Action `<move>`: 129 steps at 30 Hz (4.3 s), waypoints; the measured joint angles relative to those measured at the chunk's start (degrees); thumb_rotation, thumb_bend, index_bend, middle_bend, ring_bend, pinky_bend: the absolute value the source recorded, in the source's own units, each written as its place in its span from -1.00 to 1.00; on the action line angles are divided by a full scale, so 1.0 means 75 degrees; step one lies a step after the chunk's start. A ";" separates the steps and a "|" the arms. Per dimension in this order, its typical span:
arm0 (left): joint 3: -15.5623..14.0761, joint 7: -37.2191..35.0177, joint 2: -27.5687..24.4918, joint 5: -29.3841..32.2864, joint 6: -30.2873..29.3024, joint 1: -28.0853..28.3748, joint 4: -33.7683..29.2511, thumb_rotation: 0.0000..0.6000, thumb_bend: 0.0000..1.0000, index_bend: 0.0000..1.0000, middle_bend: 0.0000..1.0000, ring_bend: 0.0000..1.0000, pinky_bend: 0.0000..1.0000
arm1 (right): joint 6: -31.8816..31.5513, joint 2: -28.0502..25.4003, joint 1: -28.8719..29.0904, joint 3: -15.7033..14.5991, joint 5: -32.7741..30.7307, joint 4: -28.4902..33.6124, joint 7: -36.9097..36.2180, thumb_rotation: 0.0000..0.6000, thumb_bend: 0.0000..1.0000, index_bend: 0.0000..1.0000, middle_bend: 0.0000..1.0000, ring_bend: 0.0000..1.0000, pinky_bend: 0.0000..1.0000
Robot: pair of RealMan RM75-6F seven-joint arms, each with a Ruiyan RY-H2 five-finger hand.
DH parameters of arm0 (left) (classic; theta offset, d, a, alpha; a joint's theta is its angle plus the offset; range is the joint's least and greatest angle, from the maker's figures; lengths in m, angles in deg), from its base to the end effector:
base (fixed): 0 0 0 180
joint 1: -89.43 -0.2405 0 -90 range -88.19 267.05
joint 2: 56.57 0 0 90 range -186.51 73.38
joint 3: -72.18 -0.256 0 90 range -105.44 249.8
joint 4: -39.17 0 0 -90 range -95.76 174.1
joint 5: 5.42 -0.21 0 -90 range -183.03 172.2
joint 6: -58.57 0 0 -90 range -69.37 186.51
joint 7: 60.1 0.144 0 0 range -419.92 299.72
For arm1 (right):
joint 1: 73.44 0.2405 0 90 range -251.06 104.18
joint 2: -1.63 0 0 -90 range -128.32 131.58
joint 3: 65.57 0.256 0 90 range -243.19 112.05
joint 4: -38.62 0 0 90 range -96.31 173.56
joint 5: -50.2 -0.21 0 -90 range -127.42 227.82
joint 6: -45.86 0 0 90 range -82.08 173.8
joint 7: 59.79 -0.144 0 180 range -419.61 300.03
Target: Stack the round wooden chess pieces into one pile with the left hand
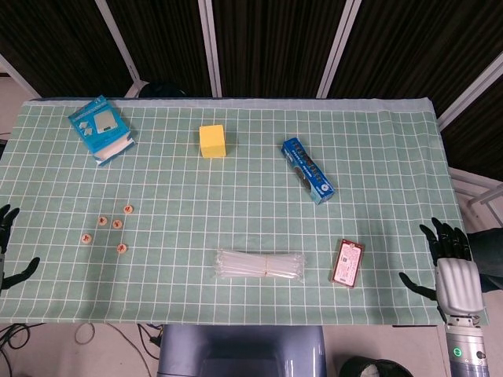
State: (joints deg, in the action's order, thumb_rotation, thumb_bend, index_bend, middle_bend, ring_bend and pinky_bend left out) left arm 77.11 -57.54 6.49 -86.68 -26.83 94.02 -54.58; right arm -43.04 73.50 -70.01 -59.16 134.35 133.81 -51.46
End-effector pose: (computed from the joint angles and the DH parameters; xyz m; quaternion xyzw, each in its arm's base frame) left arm -0.3157 0.1863 0.1730 -0.5671 -0.3841 -0.3762 0.6240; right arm -0.2894 -0.1838 0.1325 0.5469 -0.3821 0.4207 0.6147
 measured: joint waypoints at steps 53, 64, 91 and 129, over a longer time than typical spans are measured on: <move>0.0373 0.1155 0.2514 0.2104 0.4703 0.3216 0.4155 1.00 -0.45 -0.22 -1.00 -1.00 -1.00 | 0.0175 -0.0065 -0.0028 0.0115 -0.0477 0.0247 -0.0029 1.00 -0.47 -0.76 -0.90 -1.00 -1.00; 0.0296 0.1378 0.2955 0.2053 0.4681 0.3382 0.4433 1.00 -0.40 -0.15 -1.00 -1.00 -1.00 | 0.0186 -0.0067 -0.0026 0.0156 -0.0564 0.0262 -0.0023 1.00 -0.47 -0.76 -0.90 -1.00 -1.00; 0.0198 0.2021 0.3114 0.2283 0.4697 0.3478 0.4377 1.00 -0.34 -0.08 -0.99 -1.00 -1.00 | 0.0185 -0.0054 -0.0035 0.0178 -0.0638 0.0279 -0.0046 1.00 -0.47 -0.76 -0.90 -1.00 -1.00; 0.0114 0.2491 0.2828 0.2046 0.4215 0.3575 0.3310 1.00 -0.32 -0.06 -0.97 -1.00 -1.00 | 0.0190 -0.0052 -0.0013 0.0213 -0.0668 0.0255 -0.0027 1.00 -0.47 -0.76 -0.90 -1.00 -1.00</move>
State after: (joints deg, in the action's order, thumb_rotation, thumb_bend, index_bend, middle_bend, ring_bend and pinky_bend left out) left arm 77.96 -38.86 27.70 -71.34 4.78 120.83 -29.75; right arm -41.62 73.11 -70.11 -57.56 129.34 135.72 -51.66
